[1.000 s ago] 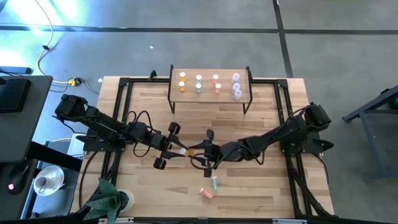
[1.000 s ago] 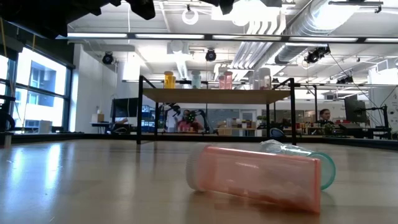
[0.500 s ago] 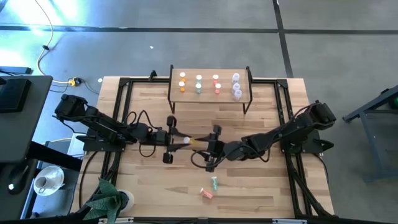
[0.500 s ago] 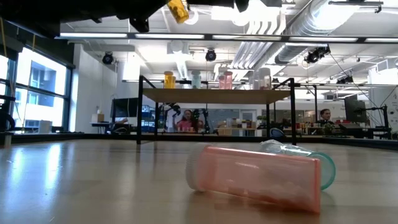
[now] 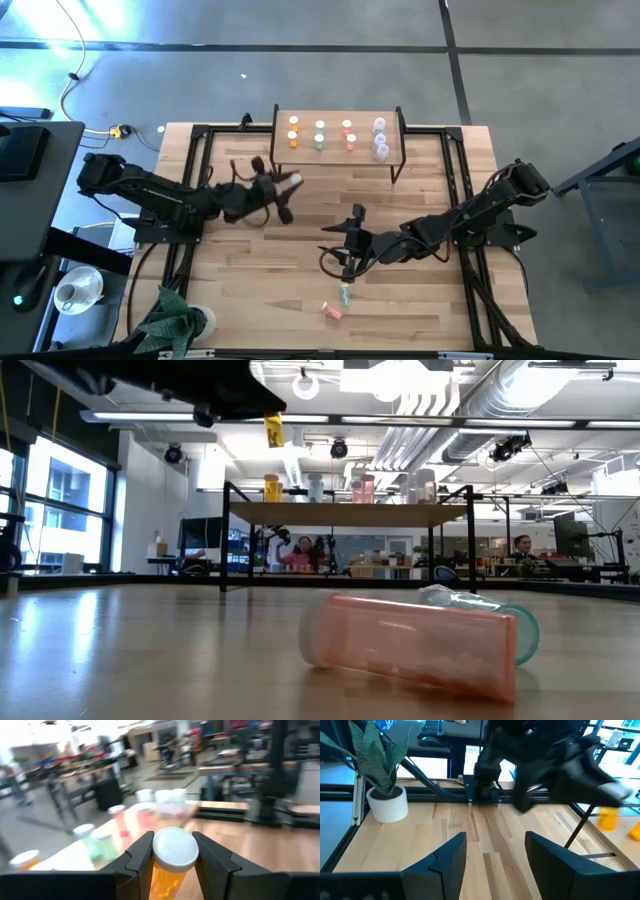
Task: Pick and place medicine bottles onto shelf by color
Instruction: Put the orange pill bottle on the shelf aligned with the orange pill bottles
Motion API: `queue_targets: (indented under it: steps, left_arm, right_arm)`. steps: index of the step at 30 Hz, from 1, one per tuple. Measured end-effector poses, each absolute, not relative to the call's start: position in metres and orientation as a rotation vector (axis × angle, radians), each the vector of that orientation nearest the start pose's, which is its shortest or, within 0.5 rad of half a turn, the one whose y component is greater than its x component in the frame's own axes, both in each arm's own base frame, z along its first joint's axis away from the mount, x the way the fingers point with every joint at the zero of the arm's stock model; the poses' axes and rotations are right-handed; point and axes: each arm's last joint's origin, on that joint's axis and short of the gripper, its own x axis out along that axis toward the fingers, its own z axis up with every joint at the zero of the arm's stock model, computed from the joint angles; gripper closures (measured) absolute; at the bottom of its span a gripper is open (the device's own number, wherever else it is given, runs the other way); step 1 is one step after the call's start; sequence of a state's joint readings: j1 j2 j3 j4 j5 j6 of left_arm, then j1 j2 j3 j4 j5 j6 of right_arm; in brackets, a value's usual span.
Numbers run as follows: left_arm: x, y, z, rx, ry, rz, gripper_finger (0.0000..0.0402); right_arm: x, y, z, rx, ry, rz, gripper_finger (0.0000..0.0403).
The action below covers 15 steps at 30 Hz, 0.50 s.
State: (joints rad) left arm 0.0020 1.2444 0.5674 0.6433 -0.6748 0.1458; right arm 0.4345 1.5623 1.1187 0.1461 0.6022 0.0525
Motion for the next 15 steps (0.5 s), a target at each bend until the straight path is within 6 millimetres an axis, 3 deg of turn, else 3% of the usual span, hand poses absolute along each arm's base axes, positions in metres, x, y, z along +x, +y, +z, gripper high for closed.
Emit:
queue_targets:
  steps: [5,8,15]
  left_arm:
    - [0.256,0.055,0.254,0.048,0.115,0.788,0.0291]
    - [0.254,0.073,0.254,-0.045,0.110,0.764,0.0291]
    - [0.246,0.098,0.248,-0.126,0.097,0.740,0.0291]
  right_arm:
    - [0.326,0.133,0.288,-0.104,0.269,-0.174,0.0210]
    - [0.326,0.133,0.287,-0.112,0.283,-0.175,0.0210]
    - [0.325,0.133,0.285,-0.120,0.296,-0.174,0.0210]
